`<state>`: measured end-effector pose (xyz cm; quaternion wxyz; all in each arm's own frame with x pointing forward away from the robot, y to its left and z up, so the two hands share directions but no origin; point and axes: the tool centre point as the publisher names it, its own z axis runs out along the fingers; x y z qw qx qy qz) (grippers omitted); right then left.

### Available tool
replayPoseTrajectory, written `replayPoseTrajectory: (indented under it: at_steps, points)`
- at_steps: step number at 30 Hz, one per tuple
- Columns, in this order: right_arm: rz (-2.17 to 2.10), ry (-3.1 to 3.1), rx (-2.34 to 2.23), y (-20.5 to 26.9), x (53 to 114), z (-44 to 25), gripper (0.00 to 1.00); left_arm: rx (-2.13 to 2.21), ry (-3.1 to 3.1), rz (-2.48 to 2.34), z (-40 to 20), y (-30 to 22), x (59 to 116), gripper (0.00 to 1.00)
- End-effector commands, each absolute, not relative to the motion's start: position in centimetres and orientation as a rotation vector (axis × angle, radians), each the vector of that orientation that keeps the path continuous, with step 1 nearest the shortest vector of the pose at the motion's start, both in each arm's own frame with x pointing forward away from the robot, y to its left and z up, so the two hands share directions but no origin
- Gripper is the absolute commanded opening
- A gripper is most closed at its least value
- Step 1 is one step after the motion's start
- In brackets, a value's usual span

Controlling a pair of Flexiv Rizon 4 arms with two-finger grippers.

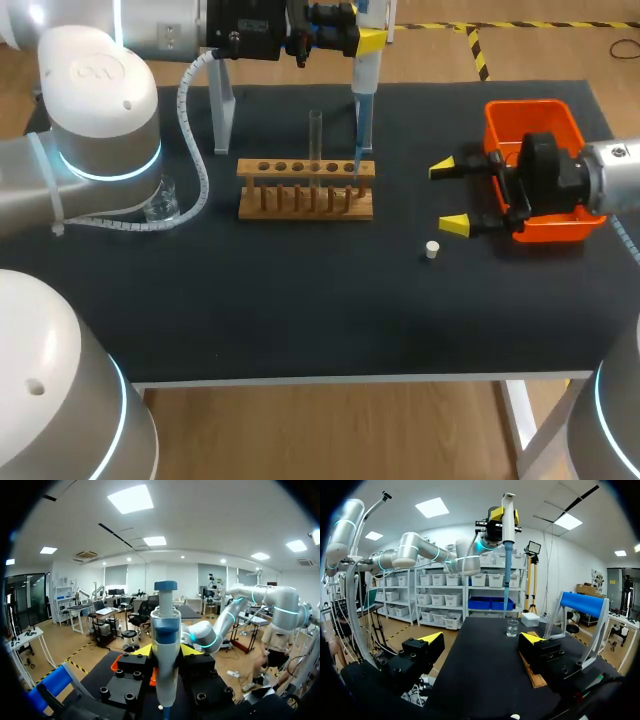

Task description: Invert the test tube, pick up the pipette, mount the tip to pipette, aspirate from beaker and dispense into the tube, eject the tip, return the pipette, and cap with the stopper.

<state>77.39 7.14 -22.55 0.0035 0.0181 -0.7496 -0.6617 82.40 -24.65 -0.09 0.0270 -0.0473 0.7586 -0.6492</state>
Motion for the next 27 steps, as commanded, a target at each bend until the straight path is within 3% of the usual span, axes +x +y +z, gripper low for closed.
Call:
replayPoseTrajectory:
  at_steps: [1, 27]
  points:
    - [-2.071, -2.352, 0.056, 7.0, 77.3, -22.5, 1.0, -0.152, 2.334, -2.003, -0.1, -24.3, 82.5, 0.0]
    - [-2.071, -2.352, 0.056, 7.0, 77.3, -22.5, 1.0, -0.345, 2.183, -1.789, -1.4, -9.3, 85.7, 0.0]
